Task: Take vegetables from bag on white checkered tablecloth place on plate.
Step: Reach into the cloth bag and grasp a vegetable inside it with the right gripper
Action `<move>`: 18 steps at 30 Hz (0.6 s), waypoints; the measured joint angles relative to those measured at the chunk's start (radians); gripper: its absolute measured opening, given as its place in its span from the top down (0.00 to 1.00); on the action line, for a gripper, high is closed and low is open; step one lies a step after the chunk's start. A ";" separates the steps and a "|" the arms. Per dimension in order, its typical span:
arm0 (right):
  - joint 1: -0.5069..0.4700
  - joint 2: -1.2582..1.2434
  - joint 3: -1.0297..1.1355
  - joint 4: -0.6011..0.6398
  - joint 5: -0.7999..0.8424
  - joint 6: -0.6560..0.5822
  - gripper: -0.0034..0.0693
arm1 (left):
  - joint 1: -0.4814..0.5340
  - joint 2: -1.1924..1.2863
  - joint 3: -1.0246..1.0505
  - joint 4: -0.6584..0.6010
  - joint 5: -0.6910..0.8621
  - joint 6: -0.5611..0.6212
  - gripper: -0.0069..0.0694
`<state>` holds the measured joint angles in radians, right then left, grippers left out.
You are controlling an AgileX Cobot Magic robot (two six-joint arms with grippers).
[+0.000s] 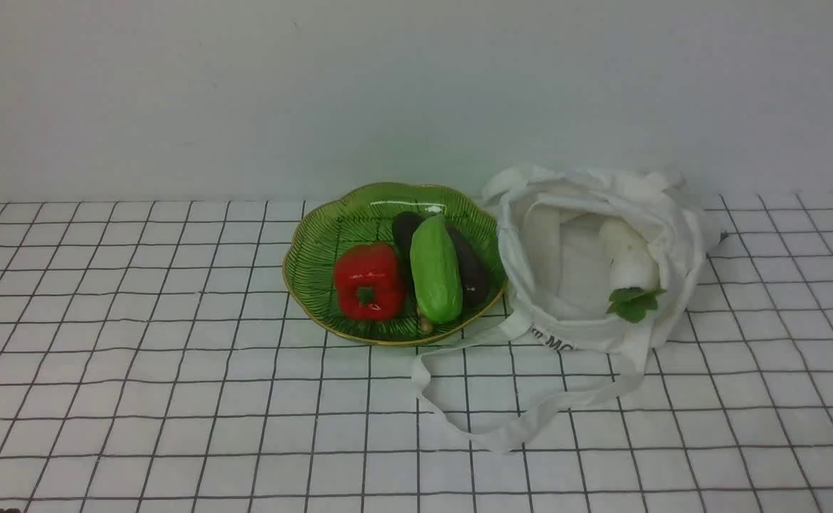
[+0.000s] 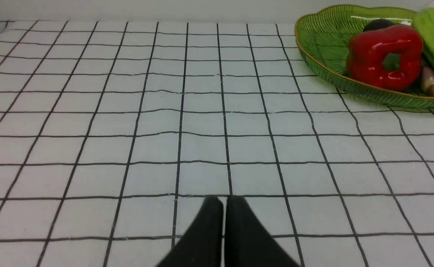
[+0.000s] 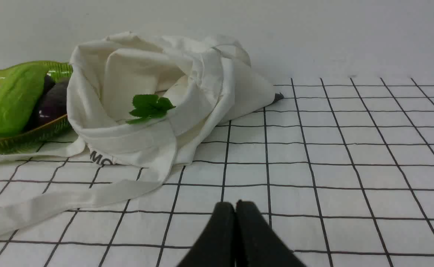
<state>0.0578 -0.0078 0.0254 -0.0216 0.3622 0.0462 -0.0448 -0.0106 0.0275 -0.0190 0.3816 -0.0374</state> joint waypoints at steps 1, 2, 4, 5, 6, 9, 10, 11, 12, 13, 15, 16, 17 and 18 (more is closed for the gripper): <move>0.000 0.000 0.000 0.000 0.000 0.000 0.97 | 0.000 0.000 0.000 0.000 0.000 0.000 0.92; 0.000 0.000 0.000 0.000 0.000 0.000 0.97 | 0.000 0.000 0.000 0.000 0.000 0.000 0.92; 0.000 0.000 0.000 0.000 0.000 0.000 0.97 | 0.000 0.000 0.000 0.000 0.000 0.000 0.92; 0.000 0.000 0.000 0.000 0.000 0.000 0.97 | 0.000 0.000 0.000 0.000 0.000 0.000 0.92; 0.000 0.000 0.000 0.000 0.000 0.000 0.97 | 0.000 0.000 0.000 0.000 0.000 0.000 0.92; 0.000 0.000 0.000 0.000 0.000 0.001 0.97 | 0.000 0.000 0.000 0.000 0.000 0.000 0.92; 0.000 0.000 0.000 0.000 0.000 0.004 0.97 | 0.000 0.000 0.000 0.000 0.000 0.000 0.92; 0.000 0.000 0.000 0.000 0.000 0.008 0.97 | 0.000 0.000 0.000 0.000 0.000 0.000 0.92; 0.000 0.000 0.000 0.000 0.000 0.010 0.97 | 0.000 0.000 0.000 0.000 0.000 0.000 0.92; 0.000 0.000 0.000 0.000 0.000 0.014 0.97 | 0.000 0.000 0.000 0.000 0.000 0.000 0.92; 0.000 0.000 0.000 0.000 0.000 0.017 0.97 | 0.000 0.000 0.000 0.000 0.000 0.000 0.92; 0.000 0.000 0.000 0.000 0.000 0.017 0.97 | 0.000 0.000 0.000 0.000 0.000 0.000 0.92; 0.000 0.000 0.000 0.000 0.000 0.017 0.97 | 0.000 0.000 0.000 0.000 0.000 0.000 0.92; 0.000 0.000 0.000 0.000 0.000 0.017 0.97 | 0.000 0.000 0.000 0.000 0.000 0.000 0.92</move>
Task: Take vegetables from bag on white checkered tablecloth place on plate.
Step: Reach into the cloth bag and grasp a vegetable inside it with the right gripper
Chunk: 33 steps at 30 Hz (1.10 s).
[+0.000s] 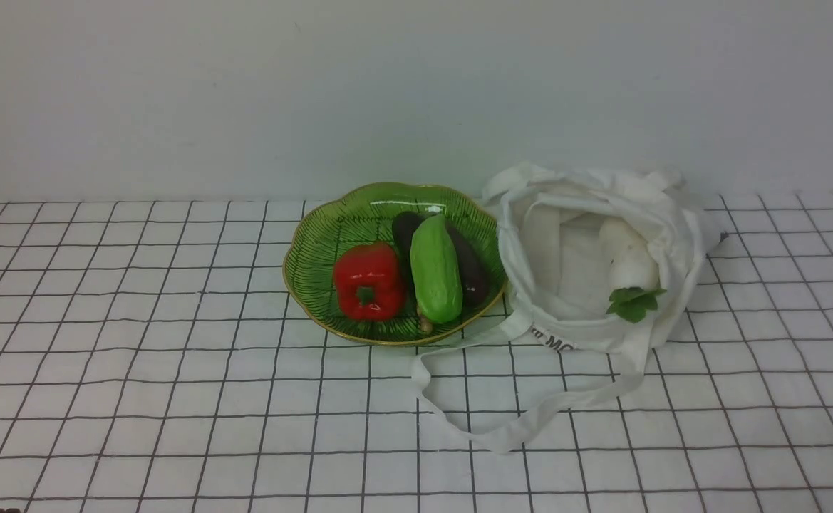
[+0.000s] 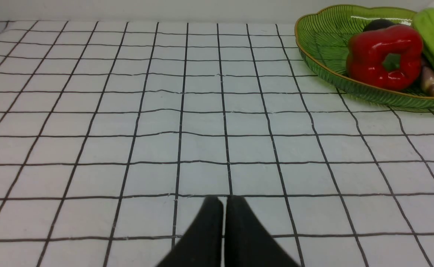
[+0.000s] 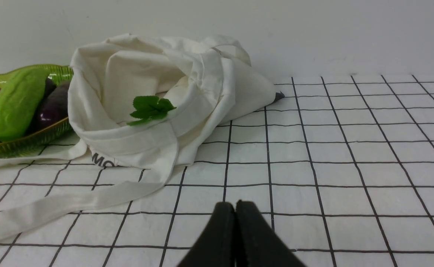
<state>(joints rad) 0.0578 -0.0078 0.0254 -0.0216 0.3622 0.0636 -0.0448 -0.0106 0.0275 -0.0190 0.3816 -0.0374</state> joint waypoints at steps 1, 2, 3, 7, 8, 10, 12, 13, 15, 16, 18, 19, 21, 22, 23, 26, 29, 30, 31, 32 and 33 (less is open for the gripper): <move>0.000 0.000 0.000 0.000 0.000 0.000 0.97 | 0.000 0.000 0.000 0.000 0.000 0.000 0.92; 0.000 0.000 0.000 0.000 0.000 0.000 0.97 | 0.000 0.000 0.000 0.000 0.000 0.000 0.92; 0.000 0.000 0.000 0.000 0.000 0.000 0.97 | 0.000 0.000 0.000 0.000 0.000 0.000 0.92; 0.000 0.000 0.000 0.000 0.000 0.000 0.97 | 0.000 0.000 0.000 0.000 0.000 0.000 0.92; 0.000 0.000 0.000 0.000 0.000 0.000 0.97 | 0.000 0.000 0.000 0.000 0.000 0.000 0.92; 0.000 0.000 0.000 0.000 0.000 0.000 0.97 | 0.000 0.000 0.000 0.000 0.000 0.000 0.92; 0.000 0.000 0.000 0.000 0.000 0.001 0.97 | 0.000 0.000 0.000 0.000 0.000 0.000 0.92; 0.000 0.000 0.000 0.000 0.000 0.001 0.97 | 0.000 0.000 0.000 0.000 0.000 0.000 0.92; 0.000 0.000 0.000 0.000 0.000 0.001 0.97 | 0.000 0.000 0.000 0.000 0.000 0.000 0.92; 0.000 0.000 0.000 0.000 0.000 0.001 0.97 | 0.000 0.000 0.000 0.000 0.000 0.000 0.92; 0.000 0.000 0.000 0.000 0.000 0.001 0.97 | 0.000 0.000 0.000 0.000 0.000 0.000 0.92; 0.000 0.000 0.000 0.000 0.000 0.001 0.97 | 0.000 0.000 0.000 0.000 0.000 0.000 0.92; 0.000 0.000 0.000 0.000 0.000 0.001 0.97 | 0.000 0.000 0.000 0.000 0.000 0.000 0.92; 0.000 0.000 0.000 0.000 0.000 0.001 0.97 | 0.000 0.000 0.000 0.000 0.000 0.000 0.92; 0.000 0.000 0.000 0.000 0.000 0.001 0.97 | 0.000 0.000 0.000 0.000 0.000 0.000 0.92; 0.000 0.000 0.000 0.000 0.000 0.001 0.97 | 0.000 0.000 0.000 0.000 0.000 0.000 0.92; 0.000 0.000 0.000 0.000 0.000 0.001 0.97 | 0.000 0.000 0.000 0.000 0.000 0.000 0.92; 0.000 0.000 0.000 0.000 0.000 0.001 0.97 | 0.000 0.000 0.000 0.000 0.000 0.000 0.92; 0.000 0.000 0.000 0.001 0.000 0.002 0.97 | 0.000 0.000 0.000 0.000 0.000 0.000 0.92; 0.000 0.000 0.000 0.014 0.000 0.012 0.97 | 0.000 0.000 0.000 0.000 0.000 0.000 0.92; 0.000 0.000 0.000 0.046 0.000 0.034 0.97 | 0.000 0.000 0.000 0.000 0.000 0.000 0.92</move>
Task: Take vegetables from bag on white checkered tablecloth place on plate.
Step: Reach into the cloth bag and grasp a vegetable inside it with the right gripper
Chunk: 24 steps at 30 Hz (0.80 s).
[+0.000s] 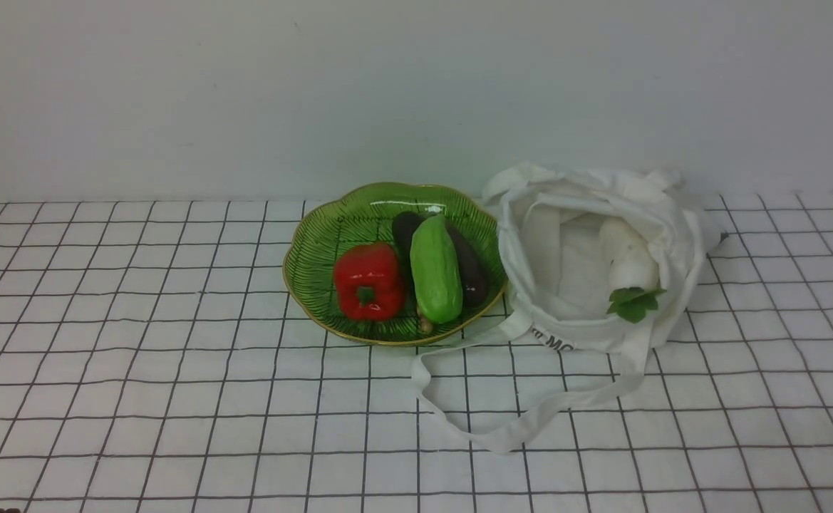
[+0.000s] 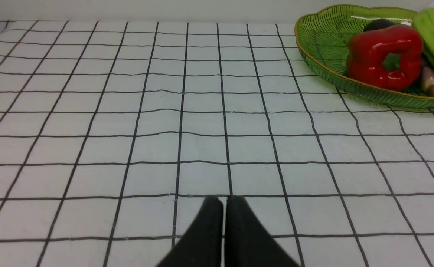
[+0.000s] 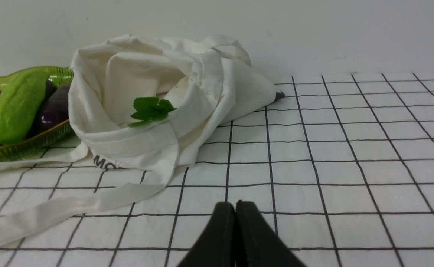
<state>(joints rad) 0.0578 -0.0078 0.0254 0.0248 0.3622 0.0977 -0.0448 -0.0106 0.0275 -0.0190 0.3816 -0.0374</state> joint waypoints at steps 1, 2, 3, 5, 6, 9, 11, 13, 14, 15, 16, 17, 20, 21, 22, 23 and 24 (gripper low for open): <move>0.000 0.000 0.000 0.048 -0.001 0.037 0.97 | 0.000 0.000 0.000 0.000 0.000 0.000 0.92; 0.000 0.000 0.000 0.078 -0.002 0.045 0.97 | 0.000 0.000 0.000 0.000 0.000 0.000 0.92; 0.000 0.000 0.000 0.166 -0.003 0.105 0.97 | 0.000 0.000 0.000 0.000 0.000 0.000 0.92; 0.000 0.000 0.002 0.332 -0.006 0.186 0.97 | 0.000 0.000 0.000 0.000 0.000 0.000 0.92; 0.000 0.000 0.003 0.419 -0.007 0.228 0.97 | 0.000 0.000 0.000 0.000 0.000 0.000 0.92; 0.000 0.000 0.004 0.612 -0.014 0.295 0.97 | 0.000 0.000 0.000 0.000 0.000 0.000 0.92; 0.000 0.000 0.003 0.656 -0.019 0.298 0.97 | 0.000 0.000 0.000 0.000 0.000 0.000 0.92; 0.000 0.000 0.003 0.673 -0.019 0.297 0.97 | 0.000 0.000 0.000 0.000 0.000 0.000 0.92; 0.000 0.000 0.003 0.682 -0.019 0.296 0.97 | 0.000 0.000 0.000 0.000 0.000 0.000 0.92; 0.000 0.000 0.003 0.693 -0.019 0.291 0.97 | 0.000 0.000 0.000 0.000 0.000 0.000 0.92; 0.000 0.000 0.002 0.713 -0.018 0.270 0.97 | 0.000 0.000 0.000 0.000 0.000 0.000 0.92; 0.000 0.000 -0.001 0.720 -0.015 0.238 0.97 | 0.000 0.000 0.000 0.000 0.000 0.000 0.92; 0.011 0.000 -0.089 0.728 0.056 0.013 0.97 | 0.000 0.000 0.000 0.000 0.000 0.000 0.92; 0.014 0.000 -0.132 0.728 0.061 -0.058 0.97 | 0.000 0.000 0.000 0.000 0.000 0.000 0.92; 0.016 0.004 -0.203 0.728 0.062 -0.162 0.97 | 0.000 0.000 0.000 0.000 0.000 0.000 0.92; 0.016 0.027 -0.263 0.728 0.062 -0.239 0.97 | 0.000 0.000 0.000 0.000 0.000 0.000 0.92; 0.016 0.027 -0.275 0.728 0.062 -0.253 0.97 | 0.000 0.000 0.000 0.000 0.000 0.000 0.92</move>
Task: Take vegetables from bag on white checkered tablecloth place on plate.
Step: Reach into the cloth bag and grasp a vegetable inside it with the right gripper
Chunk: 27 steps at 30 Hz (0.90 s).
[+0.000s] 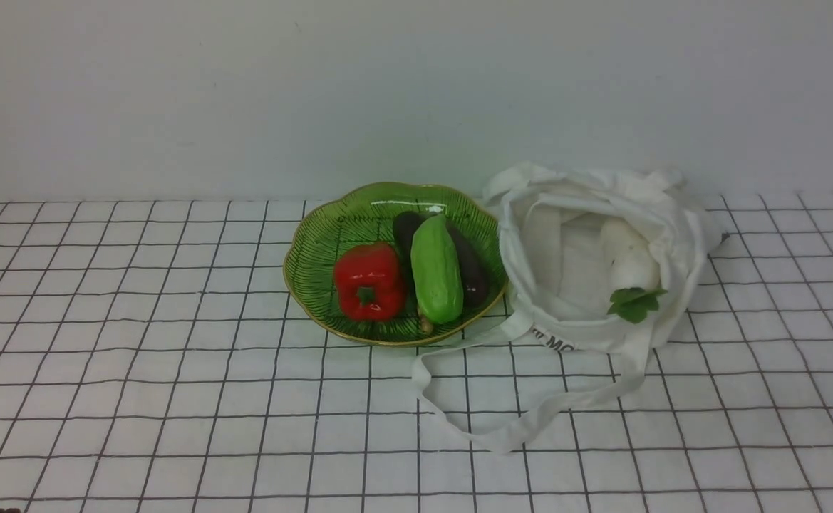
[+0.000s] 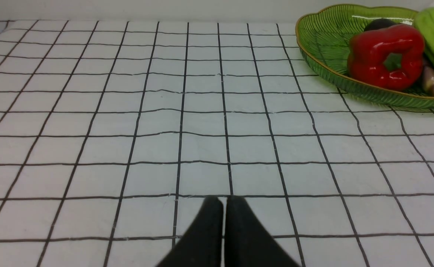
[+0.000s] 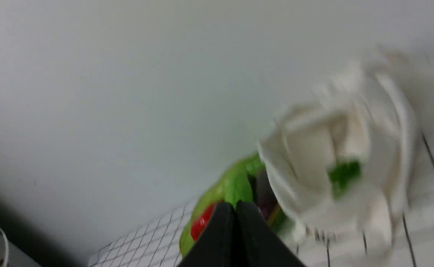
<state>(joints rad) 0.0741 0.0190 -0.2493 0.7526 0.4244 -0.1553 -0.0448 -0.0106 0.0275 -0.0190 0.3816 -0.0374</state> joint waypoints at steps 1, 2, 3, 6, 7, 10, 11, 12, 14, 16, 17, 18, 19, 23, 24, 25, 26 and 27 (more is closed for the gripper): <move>0.000 0.050 -0.068 -0.010 0.005 -0.074 0.97 | 0.000 0.000 0.000 0.000 0.000 0.000 0.92; 0.000 0.110 -0.140 -0.037 0.027 -0.134 0.97 | 0.000 0.000 0.000 0.000 0.000 0.000 0.92; 0.000 0.156 -0.177 -0.060 0.048 -0.154 0.97 | 0.000 0.000 0.000 0.000 0.000 0.000 0.92; 0.000 0.373 -0.287 -0.183 0.183 -0.153 0.97 | 0.000 0.000 0.000 0.000 0.000 0.000 0.92; 0.000 0.432 -0.308 -0.213 0.218 -0.137 0.97 | 0.000 0.000 0.000 0.000 0.000 0.000 0.92; 0.000 0.611 -0.360 -0.275 0.298 -0.081 0.97 | 0.000 0.000 0.000 0.000 0.000 0.000 0.92; 0.000 0.669 -0.377 -0.282 0.313 -0.068 0.97 | 0.000 0.000 0.000 0.000 0.000 0.000 0.92; 0.000 0.775 -0.412 -0.284 0.328 -0.056 0.97 | 0.000 0.000 0.000 0.000 0.000 0.000 0.92; 0.000 0.850 -0.440 -0.272 0.330 -0.058 0.96 | 0.000 0.000 0.000 0.000 0.000 0.000 0.92; 0.002 0.962 -0.489 -0.231 0.330 -0.078 0.96 | 0.000 0.000 0.000 0.000 0.000 0.000 0.92; 0.016 1.062 -0.542 -0.186 0.323 -0.120 0.94 | 0.000 0.000 0.000 0.000 0.000 0.000 0.92; 0.016 1.062 -0.542 -0.186 0.323 -0.120 0.94 | 0.000 0.000 0.000 0.000 0.000 0.000 0.92; 0.030 1.109 -0.569 -0.166 0.314 -0.141 0.93 | 0.000 0.000 0.000 0.000 0.000 0.000 0.92; 0.095 1.261 -0.669 -0.170 0.283 -0.192 0.84 | 0.000 0.000 0.000 0.000 0.000 0.000 0.92; 0.126 1.314 -0.708 -0.198 0.270 -0.204 0.79 | 0.000 0.000 0.000 0.000 0.000 0.000 0.92; 0.129 1.319 -0.713 -0.198 0.269 -0.204 0.79 | 0.000 0.000 0.000 0.000 0.000 0.000 0.92; 0.162 1.364 -0.747 -0.230 0.251 -0.208 0.73 | 0.000 0.000 0.000 0.000 0.000 0.000 0.92; 0.169 1.373 -0.750 -0.232 0.249 -0.208 0.71 | 0.000 0.000 0.000 0.000 0.000 0.000 0.92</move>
<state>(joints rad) 0.2428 1.3918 -0.9995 0.5208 0.6731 -0.3633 -0.0448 -0.0106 0.0275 -0.0190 0.3816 -0.0374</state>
